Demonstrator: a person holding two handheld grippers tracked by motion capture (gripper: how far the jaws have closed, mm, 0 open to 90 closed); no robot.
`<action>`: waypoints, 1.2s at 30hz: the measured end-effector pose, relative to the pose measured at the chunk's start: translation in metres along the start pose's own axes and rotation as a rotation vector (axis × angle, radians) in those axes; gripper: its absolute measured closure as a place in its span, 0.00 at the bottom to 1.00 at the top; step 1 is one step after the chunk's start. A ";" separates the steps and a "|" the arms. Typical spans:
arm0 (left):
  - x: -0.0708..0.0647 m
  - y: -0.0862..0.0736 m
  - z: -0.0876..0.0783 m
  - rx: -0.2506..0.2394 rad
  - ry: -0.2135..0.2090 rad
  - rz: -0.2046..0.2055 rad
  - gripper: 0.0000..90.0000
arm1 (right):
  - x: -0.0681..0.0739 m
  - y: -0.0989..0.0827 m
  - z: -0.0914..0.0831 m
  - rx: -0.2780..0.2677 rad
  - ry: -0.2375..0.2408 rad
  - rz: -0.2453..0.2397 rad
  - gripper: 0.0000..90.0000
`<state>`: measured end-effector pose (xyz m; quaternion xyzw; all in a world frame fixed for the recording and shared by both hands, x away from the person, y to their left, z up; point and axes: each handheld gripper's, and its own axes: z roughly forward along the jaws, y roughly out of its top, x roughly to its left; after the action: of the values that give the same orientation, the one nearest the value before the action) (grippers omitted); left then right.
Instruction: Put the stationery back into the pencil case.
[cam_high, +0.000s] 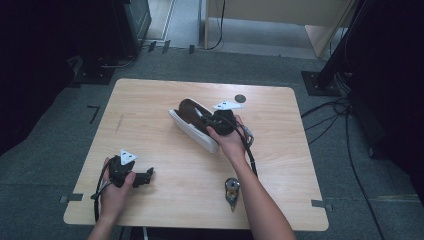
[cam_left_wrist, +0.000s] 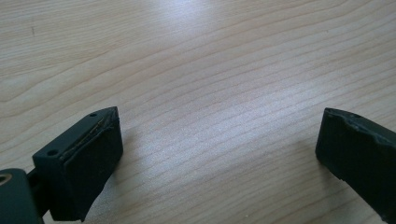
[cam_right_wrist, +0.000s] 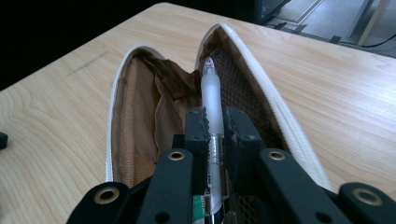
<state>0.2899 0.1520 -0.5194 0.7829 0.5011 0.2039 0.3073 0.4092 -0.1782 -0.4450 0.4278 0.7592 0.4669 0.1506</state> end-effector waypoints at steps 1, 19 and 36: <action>0.000 0.000 0.000 0.001 0.000 0.000 0.01 | 0.001 0.000 0.003 0.011 -0.001 -0.003 0.89; 0.000 0.000 0.000 0.001 -0.003 0.003 0.01 | 0.004 -0.003 0.029 0.096 -0.012 -0.027 0.89; 0.000 0.000 0.000 0.002 -0.003 0.004 0.01 | -0.002 -0.012 0.025 0.186 -0.010 -0.005 0.86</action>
<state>0.2899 0.1518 -0.5193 0.7844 0.4993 0.2028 0.3072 0.4194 -0.1675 -0.4681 0.4405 0.7995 0.3919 0.1151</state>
